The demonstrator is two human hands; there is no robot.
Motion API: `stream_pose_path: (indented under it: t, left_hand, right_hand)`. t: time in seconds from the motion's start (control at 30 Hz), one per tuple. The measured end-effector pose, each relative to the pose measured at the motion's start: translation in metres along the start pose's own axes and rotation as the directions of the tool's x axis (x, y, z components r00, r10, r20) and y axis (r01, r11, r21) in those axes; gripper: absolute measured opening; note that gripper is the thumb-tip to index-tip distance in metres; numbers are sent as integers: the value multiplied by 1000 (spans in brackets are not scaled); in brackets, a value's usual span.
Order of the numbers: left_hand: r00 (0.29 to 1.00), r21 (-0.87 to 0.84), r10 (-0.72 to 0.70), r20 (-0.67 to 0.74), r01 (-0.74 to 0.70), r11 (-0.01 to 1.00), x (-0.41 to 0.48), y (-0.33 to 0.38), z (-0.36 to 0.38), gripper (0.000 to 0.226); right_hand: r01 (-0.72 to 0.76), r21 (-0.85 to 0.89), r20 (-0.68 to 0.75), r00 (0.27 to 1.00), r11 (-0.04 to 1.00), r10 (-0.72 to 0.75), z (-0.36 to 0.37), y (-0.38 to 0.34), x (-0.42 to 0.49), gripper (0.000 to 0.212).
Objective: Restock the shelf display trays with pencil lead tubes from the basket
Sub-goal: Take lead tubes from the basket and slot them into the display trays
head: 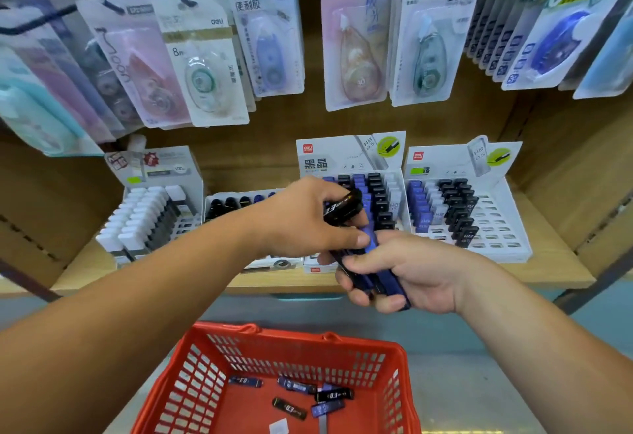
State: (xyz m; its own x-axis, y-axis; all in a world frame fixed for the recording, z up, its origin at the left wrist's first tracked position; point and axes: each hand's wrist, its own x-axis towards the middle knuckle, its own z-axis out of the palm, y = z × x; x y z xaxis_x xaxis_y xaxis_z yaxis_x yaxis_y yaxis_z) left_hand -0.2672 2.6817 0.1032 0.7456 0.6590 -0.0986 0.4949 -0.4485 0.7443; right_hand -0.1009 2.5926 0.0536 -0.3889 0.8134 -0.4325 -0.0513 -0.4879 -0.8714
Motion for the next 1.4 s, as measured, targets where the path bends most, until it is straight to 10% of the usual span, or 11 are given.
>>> stream_pose_path:
  t: [0.13, 0.37, 0.6, 0.83, 1.1, 1.4]
  left_hand:
    - [1000, -141, -8, -1, 8, 990, -5, -9, 3, 16]
    - [941, -434, -165, -296, 21, 901, -20, -22, -22, 11]
    - [915, -206, -58, -398, -28, 978, -15, -24, 1, 14]
    - [947, -41, 44, -318, -60, 997, -9, -33, 17, 18]
    - [824, -285, -282, -491, 154, 946, -19, -66, 10, 5]
    - [825, -743, -515, -232, 191, 642, -26, -88, 20, 15]
  right_hand:
    - [-22, -62, 3, 1000, 998, 23, 2, 4, 2, 44]
    - [-99, -48, -242, 966, 994, 85, -15, 0, 7, 23]
    - [128, 224, -495, 869, 966, 0, -30, -13, 7, 55]
    - [239, 340, -534, 845, 910, -23, -35, -13, 14, 7]
    - [384, -185, -676, 618, 904, -401, -21, -22, 29, 13]
    - [232, -489, -599, 611, 841, -518, -3, -19, 60, 4]
